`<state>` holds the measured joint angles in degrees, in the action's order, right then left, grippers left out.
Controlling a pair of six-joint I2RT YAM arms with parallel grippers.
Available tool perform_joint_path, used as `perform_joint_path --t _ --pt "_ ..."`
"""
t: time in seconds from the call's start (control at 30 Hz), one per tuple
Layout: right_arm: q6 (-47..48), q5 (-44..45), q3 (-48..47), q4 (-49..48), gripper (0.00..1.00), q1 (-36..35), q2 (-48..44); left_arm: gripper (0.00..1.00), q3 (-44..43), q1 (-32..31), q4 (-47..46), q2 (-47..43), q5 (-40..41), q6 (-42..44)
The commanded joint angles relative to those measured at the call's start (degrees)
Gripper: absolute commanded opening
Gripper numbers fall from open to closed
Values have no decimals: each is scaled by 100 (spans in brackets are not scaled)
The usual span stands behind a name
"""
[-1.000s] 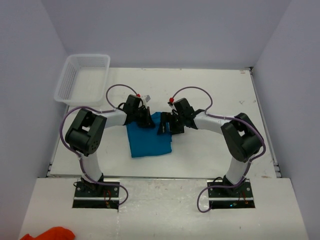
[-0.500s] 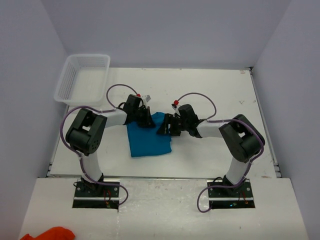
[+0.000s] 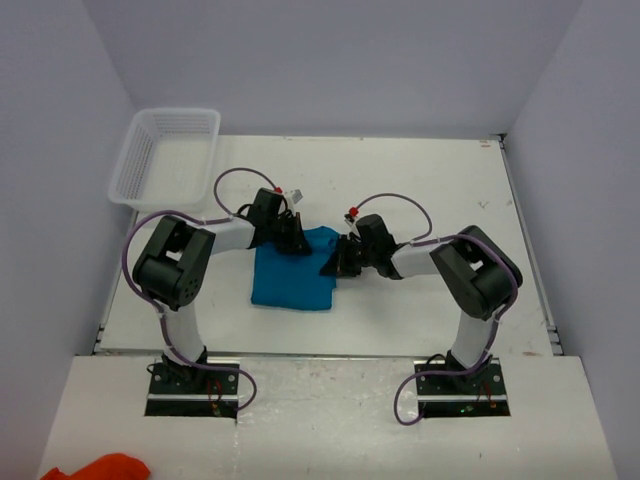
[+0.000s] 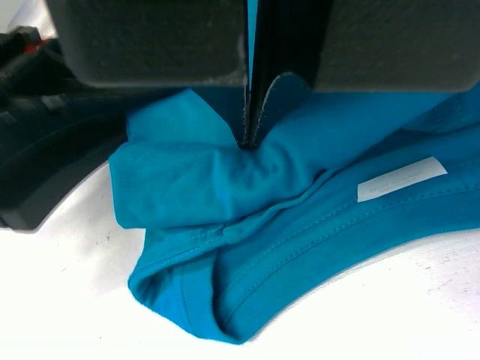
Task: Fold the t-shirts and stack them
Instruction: Put the neatly folded tshirt into the corner of the board with the right arm
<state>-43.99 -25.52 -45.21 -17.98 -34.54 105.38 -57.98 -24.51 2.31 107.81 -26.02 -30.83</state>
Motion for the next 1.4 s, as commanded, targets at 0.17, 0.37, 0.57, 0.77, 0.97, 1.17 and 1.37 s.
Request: perform_joint_path --t 0.17,0.37,0.57,0.77,0.97,1.17,1.37 --pt "337 451 197 1208 0 -105 545 0 -91 -89 138 -23 237 226" --pt "776 820 -180 1832 0 -123 247 4 -205 -106 288 -769 799 437" --pt "1234 1417 -944 3158 0 -263 -341 20 -757 -115 832 -1631 1274 586" --pt "1550 2129 -1744 4222 0 -316 -773 22 -1163 -115 1500 -2378 1539 464" --pt "1955 3228 -2658 5049 0 -299 -476 22 -997 -124 1650 -2826 1266 350" --pt "2184 3685 -3370 5374 0 -79 -89 22 -724 -133 1729 -3107 1187 349" --pt "2359 3879 -3951 5568 0 175 289 22 -654 -133 1799 -3222 1117 385"
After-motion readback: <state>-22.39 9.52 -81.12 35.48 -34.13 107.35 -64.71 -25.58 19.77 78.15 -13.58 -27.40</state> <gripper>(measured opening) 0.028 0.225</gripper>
